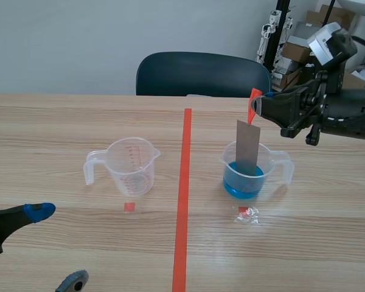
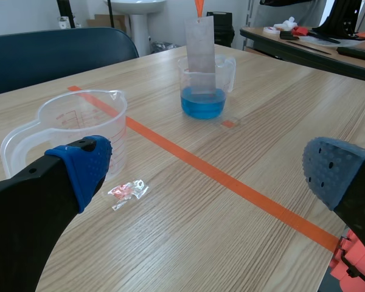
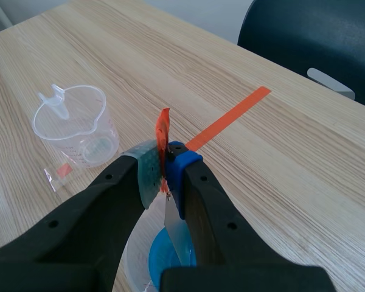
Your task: Do the redox reaction experiment. hold the plate still in the solution
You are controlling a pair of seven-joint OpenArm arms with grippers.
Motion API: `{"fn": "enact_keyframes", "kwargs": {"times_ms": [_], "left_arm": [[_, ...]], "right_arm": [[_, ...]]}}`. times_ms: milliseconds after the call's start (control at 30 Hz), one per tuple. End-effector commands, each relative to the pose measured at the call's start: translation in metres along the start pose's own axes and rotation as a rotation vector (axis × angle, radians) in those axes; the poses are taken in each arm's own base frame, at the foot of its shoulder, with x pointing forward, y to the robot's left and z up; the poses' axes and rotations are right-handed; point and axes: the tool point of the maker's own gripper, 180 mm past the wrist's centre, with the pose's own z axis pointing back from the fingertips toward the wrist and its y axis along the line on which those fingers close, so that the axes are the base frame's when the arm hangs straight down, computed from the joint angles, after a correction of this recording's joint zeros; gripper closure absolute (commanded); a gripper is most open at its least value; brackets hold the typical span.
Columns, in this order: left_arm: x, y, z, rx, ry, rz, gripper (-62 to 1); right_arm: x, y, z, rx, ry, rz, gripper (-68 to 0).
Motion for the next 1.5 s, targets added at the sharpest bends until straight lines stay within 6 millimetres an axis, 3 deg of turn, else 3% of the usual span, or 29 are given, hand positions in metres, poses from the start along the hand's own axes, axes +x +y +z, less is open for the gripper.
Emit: {"fn": "enact_keyframes", "kwargs": {"times_ms": [0, 1467], "left_arm": [[0.0083, 0.0009, -0.0032, -0.006, -0.031, -0.009, -62.3], [0.0077, 0.0003, -0.0026, -0.005, -0.029, -0.007, -62.3]], "right_arm": [[0.0073, -0.003, 0.0012, -0.004, -0.015, 0.013, -0.4], [0.0043, -0.0027, 0.0011, -0.003, 0.002, 0.039, -0.4]]}}
